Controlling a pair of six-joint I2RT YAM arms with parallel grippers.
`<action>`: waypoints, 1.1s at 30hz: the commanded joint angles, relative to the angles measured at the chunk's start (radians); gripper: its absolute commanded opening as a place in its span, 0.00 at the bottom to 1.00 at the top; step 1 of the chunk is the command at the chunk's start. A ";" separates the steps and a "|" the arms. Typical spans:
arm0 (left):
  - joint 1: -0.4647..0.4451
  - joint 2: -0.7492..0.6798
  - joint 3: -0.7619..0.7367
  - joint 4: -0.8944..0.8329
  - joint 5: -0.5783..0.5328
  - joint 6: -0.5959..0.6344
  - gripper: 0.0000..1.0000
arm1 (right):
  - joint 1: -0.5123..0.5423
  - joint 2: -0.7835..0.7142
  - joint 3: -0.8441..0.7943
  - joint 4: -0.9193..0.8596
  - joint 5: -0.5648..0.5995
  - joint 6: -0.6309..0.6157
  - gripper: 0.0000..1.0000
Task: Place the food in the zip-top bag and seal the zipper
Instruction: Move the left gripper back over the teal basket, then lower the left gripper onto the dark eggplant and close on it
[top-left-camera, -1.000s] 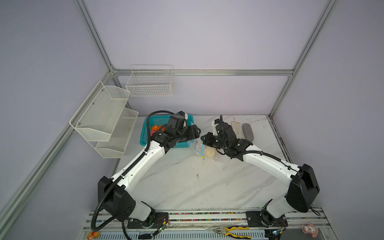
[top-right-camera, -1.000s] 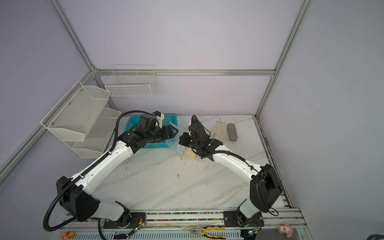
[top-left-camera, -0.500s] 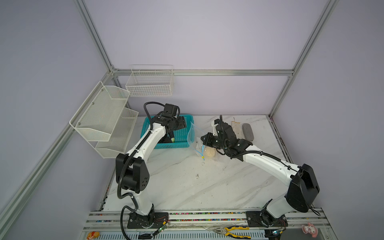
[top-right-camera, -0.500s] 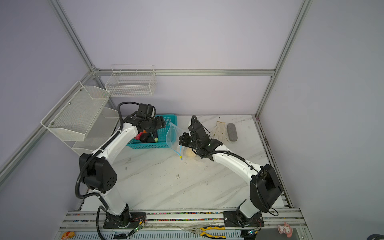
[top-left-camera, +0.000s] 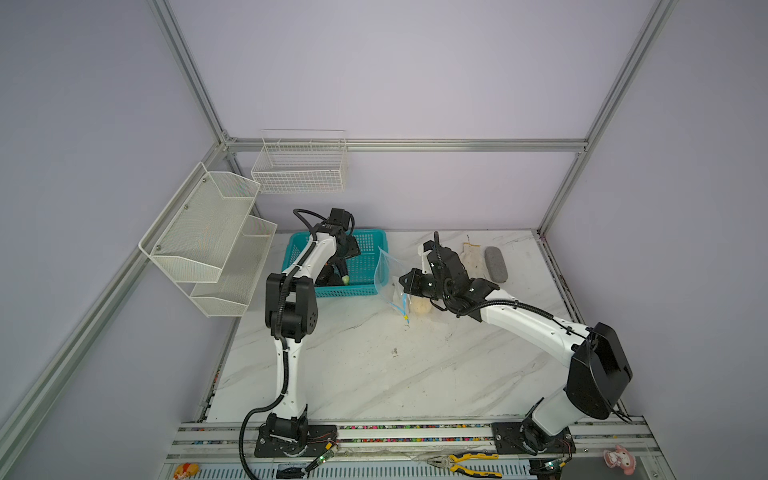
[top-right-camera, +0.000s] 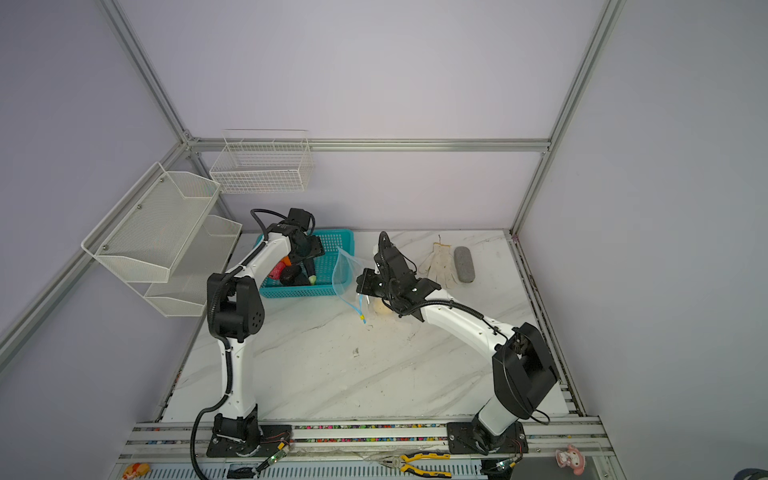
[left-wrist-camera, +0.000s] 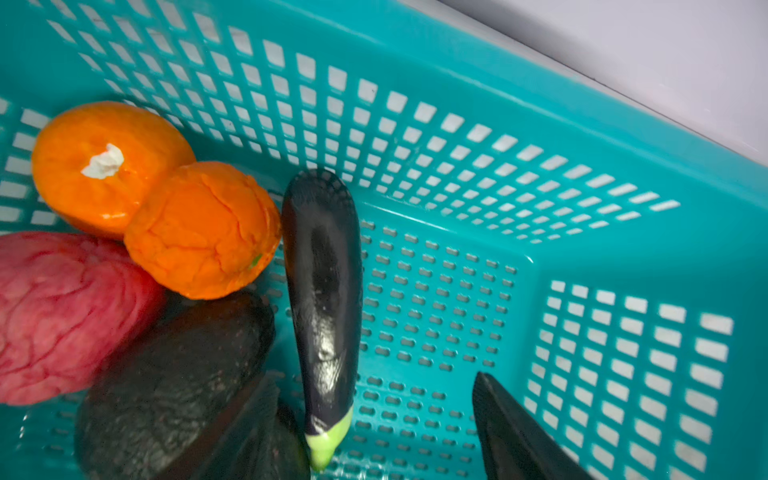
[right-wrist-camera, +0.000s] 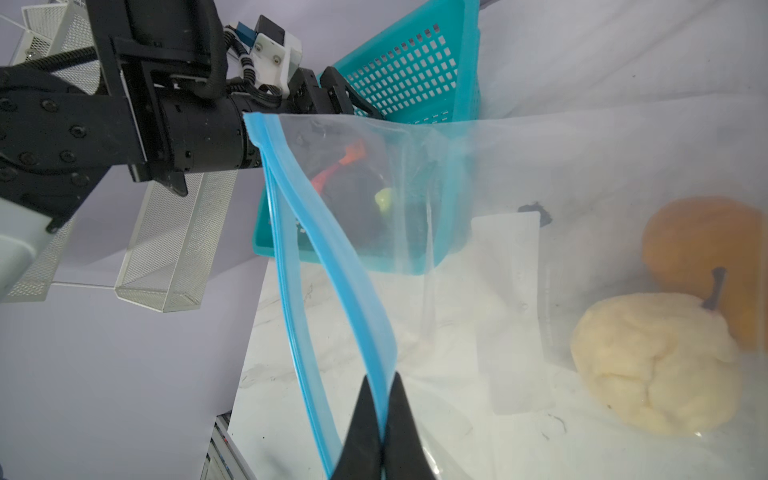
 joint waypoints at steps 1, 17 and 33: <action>0.013 0.036 0.136 -0.002 -0.029 -0.005 0.73 | -0.008 0.025 0.003 0.024 -0.009 -0.014 0.00; 0.037 0.181 0.205 -0.002 -0.038 0.023 0.63 | -0.023 0.073 0.023 0.025 -0.021 -0.015 0.00; 0.044 0.124 0.183 0.007 0.014 0.033 0.34 | -0.023 0.065 0.021 0.017 -0.010 0.002 0.00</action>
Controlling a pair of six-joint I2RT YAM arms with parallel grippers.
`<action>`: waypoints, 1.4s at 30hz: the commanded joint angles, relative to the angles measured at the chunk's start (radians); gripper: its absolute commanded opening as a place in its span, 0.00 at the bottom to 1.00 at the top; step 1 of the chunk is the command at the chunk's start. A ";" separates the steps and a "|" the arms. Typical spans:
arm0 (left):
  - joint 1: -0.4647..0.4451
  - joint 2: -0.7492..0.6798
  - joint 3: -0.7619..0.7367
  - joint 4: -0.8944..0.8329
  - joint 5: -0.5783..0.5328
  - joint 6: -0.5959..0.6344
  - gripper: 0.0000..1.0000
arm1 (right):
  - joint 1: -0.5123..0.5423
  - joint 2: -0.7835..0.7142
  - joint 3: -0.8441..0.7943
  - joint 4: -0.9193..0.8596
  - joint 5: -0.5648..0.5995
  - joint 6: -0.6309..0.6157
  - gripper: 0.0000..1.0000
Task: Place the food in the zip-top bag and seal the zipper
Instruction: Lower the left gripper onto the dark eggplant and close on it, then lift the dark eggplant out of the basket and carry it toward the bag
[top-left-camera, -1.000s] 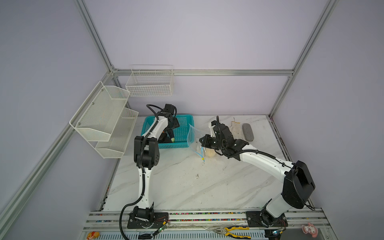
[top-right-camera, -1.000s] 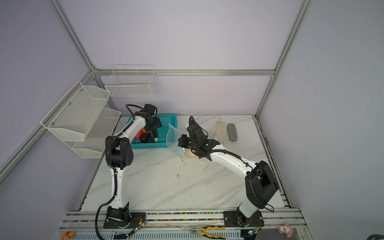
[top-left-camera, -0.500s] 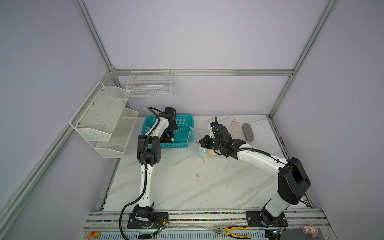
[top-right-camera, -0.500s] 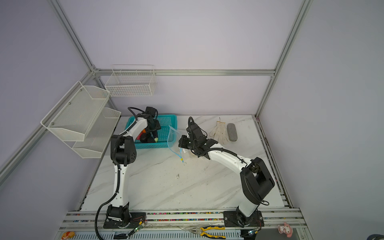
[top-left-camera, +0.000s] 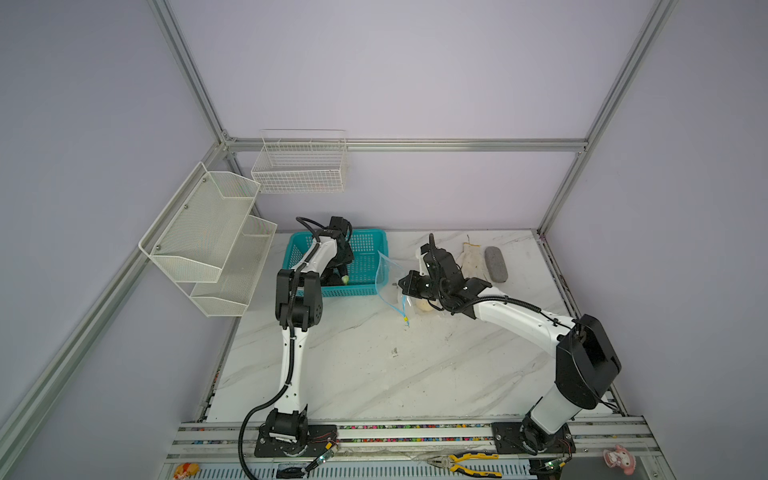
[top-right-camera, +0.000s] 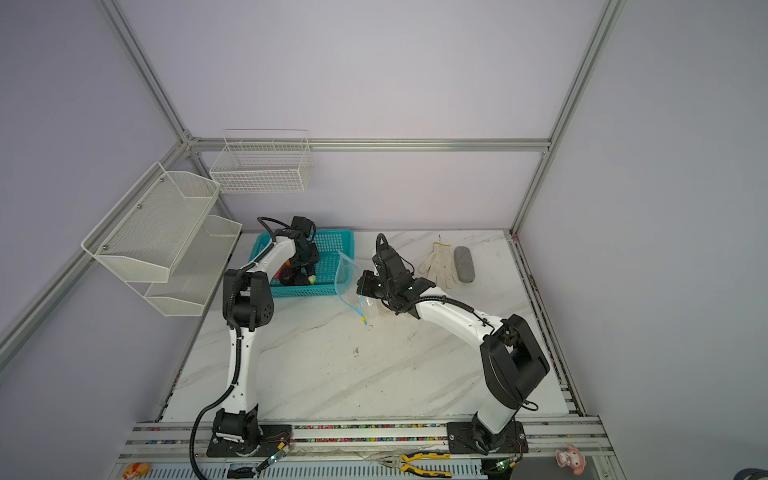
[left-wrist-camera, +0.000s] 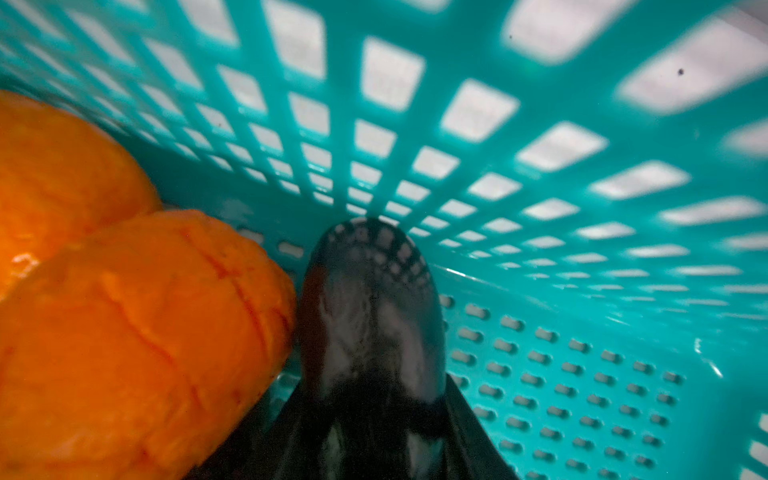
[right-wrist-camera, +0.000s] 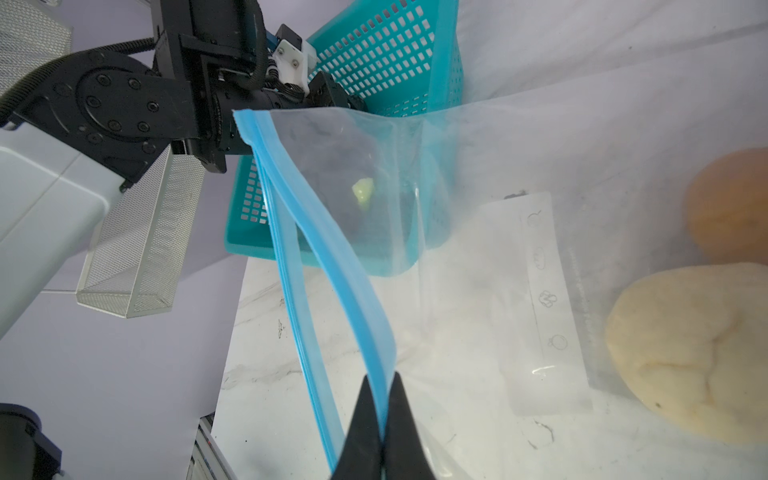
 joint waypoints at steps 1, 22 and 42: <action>0.006 -0.078 0.066 0.017 0.046 0.001 0.33 | -0.006 0.000 0.021 0.005 0.014 0.007 0.00; -0.073 -0.379 -0.209 0.075 0.138 -0.049 0.27 | -0.005 -0.052 -0.001 0.013 0.036 0.010 0.00; -0.267 -0.906 -0.629 0.221 0.093 -0.104 0.24 | -0.007 -0.049 0.024 0.007 0.037 0.072 0.00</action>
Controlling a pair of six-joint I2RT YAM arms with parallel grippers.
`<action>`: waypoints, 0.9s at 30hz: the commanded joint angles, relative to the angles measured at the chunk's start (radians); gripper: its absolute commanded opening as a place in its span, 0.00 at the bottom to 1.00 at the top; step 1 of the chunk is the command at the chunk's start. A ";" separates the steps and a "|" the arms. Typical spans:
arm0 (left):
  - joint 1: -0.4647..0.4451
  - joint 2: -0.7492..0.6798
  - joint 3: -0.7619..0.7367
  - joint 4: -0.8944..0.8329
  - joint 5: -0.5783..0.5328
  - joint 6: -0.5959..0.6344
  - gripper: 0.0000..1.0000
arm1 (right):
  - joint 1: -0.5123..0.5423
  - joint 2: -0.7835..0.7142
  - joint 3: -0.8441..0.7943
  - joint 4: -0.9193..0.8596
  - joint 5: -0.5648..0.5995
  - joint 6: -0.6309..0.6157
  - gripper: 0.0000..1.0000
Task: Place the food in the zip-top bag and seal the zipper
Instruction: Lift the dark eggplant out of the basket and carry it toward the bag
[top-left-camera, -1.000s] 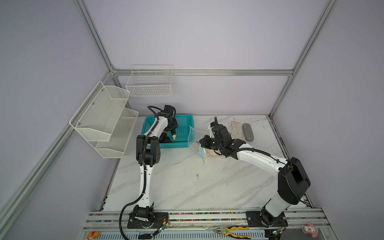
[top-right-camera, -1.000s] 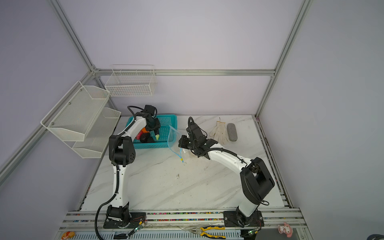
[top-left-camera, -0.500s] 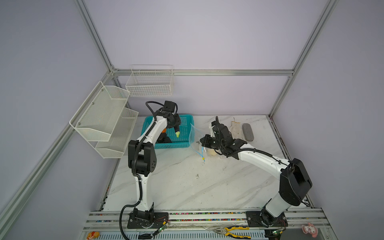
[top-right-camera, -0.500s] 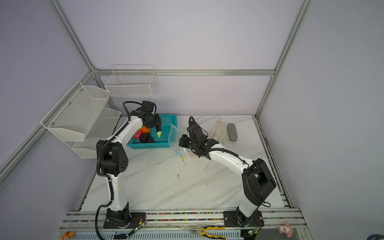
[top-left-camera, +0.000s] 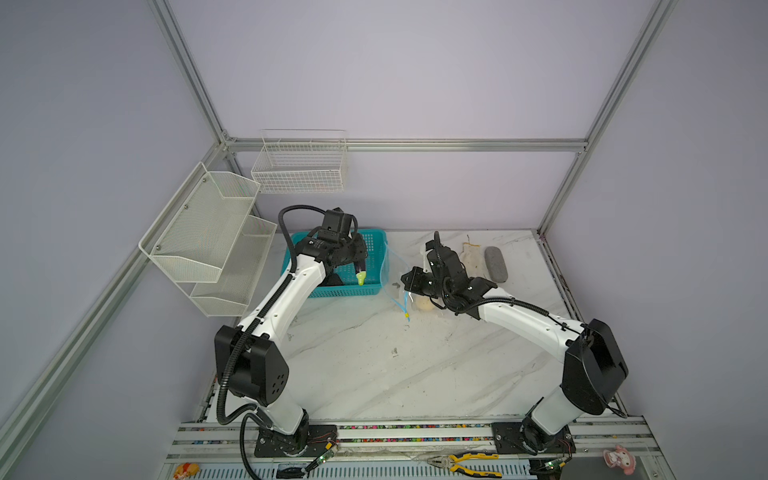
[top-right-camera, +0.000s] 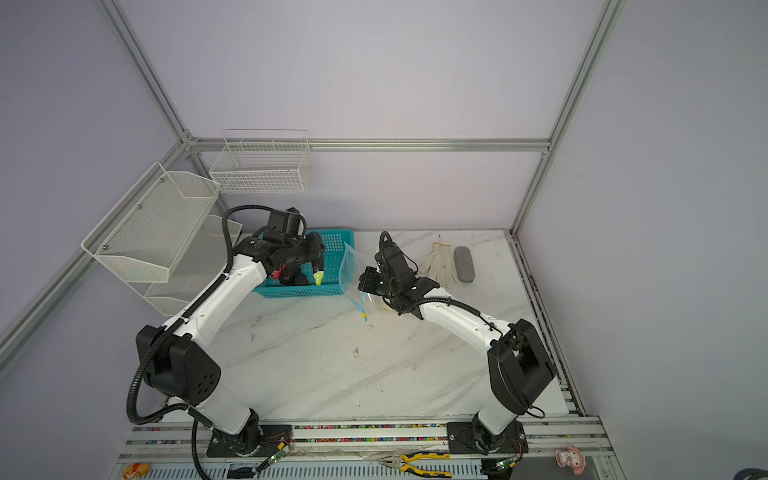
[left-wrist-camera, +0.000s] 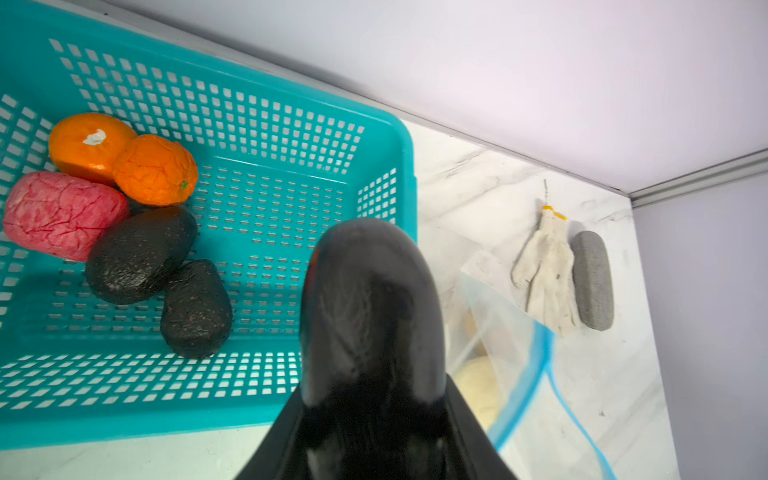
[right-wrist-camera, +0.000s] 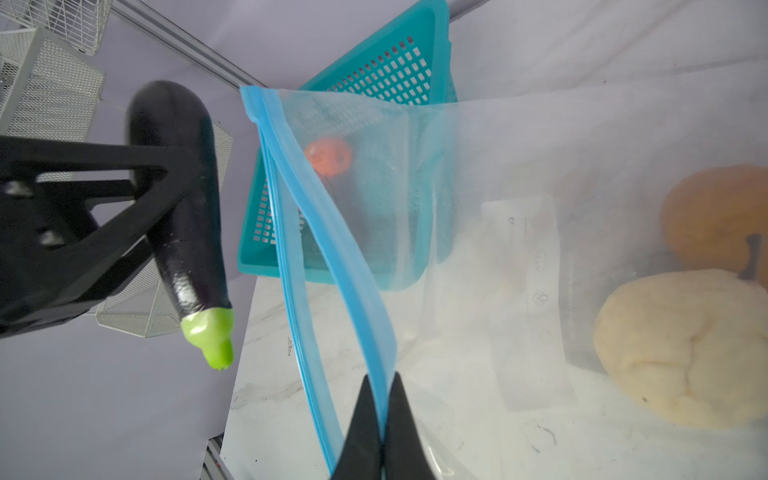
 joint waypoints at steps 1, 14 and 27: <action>-0.068 -0.079 -0.061 0.085 -0.036 -0.047 0.24 | -0.006 -0.008 0.029 0.005 -0.005 0.033 0.00; -0.231 -0.277 -0.341 0.423 -0.236 -0.145 0.23 | -0.006 -0.015 0.089 -0.019 -0.011 0.087 0.00; -0.283 -0.253 -0.335 0.543 -0.285 -0.132 0.23 | -0.006 -0.049 0.070 -0.022 -0.001 0.091 0.00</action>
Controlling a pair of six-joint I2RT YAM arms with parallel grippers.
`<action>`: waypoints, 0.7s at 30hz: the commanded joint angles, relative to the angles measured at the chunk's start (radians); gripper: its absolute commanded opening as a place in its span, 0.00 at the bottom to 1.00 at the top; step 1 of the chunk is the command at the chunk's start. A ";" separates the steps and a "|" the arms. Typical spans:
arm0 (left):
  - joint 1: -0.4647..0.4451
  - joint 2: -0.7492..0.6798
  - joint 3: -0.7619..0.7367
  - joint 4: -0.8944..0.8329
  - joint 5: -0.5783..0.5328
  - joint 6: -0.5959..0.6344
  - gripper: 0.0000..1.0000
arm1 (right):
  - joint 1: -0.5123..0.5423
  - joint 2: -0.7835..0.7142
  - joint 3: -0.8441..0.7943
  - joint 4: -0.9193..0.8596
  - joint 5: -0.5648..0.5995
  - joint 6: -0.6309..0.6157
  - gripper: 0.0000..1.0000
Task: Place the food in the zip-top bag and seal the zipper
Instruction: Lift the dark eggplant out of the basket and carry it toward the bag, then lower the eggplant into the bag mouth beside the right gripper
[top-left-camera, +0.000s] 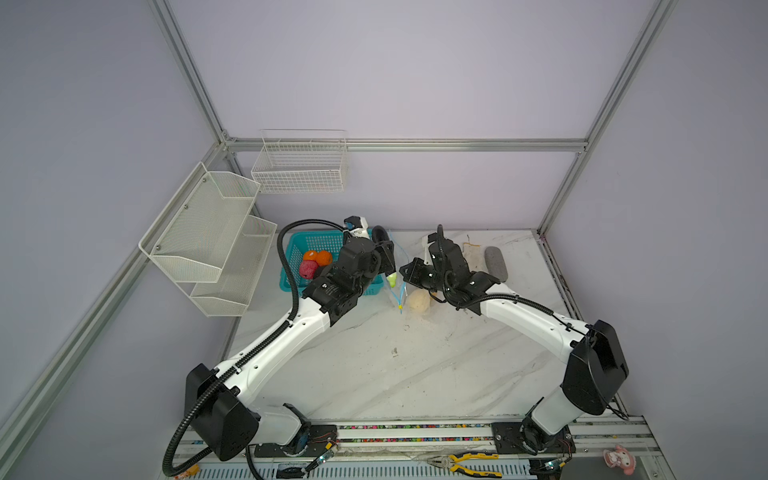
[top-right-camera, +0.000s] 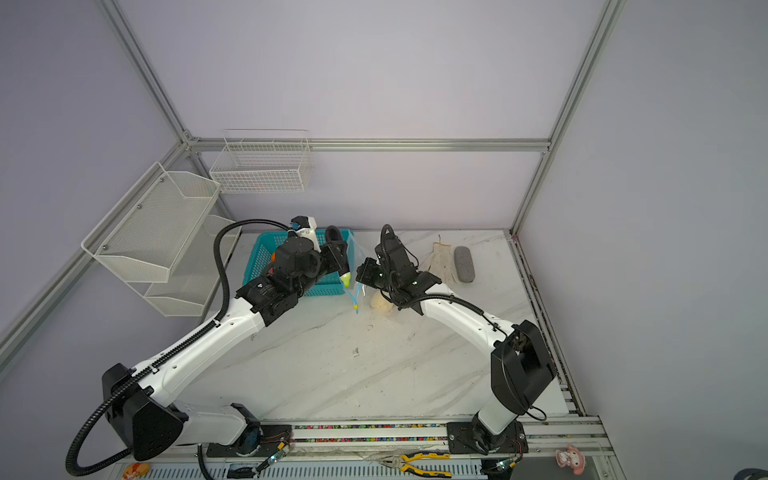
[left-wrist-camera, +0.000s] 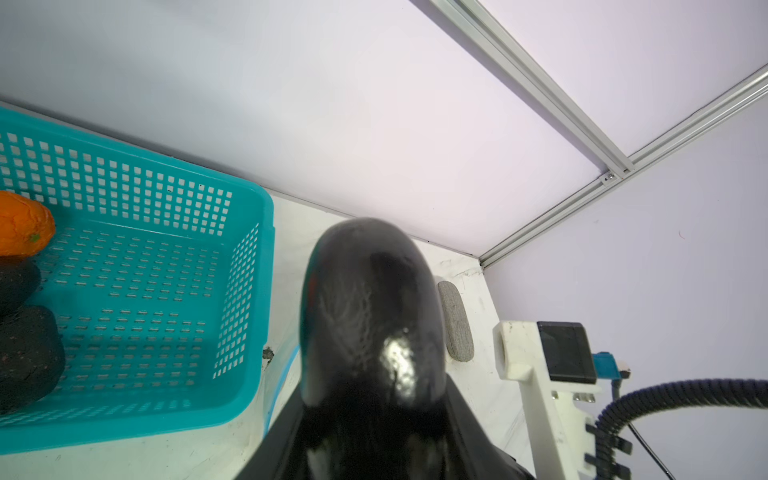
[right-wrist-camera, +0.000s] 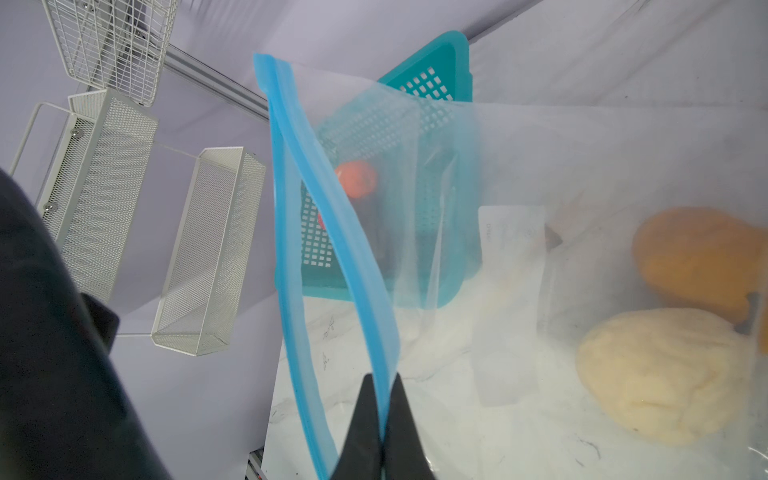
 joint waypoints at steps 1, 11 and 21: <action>-0.011 0.012 -0.027 0.091 -0.046 0.018 0.23 | -0.003 -0.047 0.004 -0.007 0.003 0.022 0.00; -0.040 0.090 -0.094 0.219 -0.118 0.091 0.23 | -0.003 -0.066 0.031 -0.026 0.005 0.019 0.00; -0.079 0.106 -0.128 0.213 -0.167 0.130 0.24 | -0.003 -0.077 0.011 -0.002 -0.005 0.032 0.00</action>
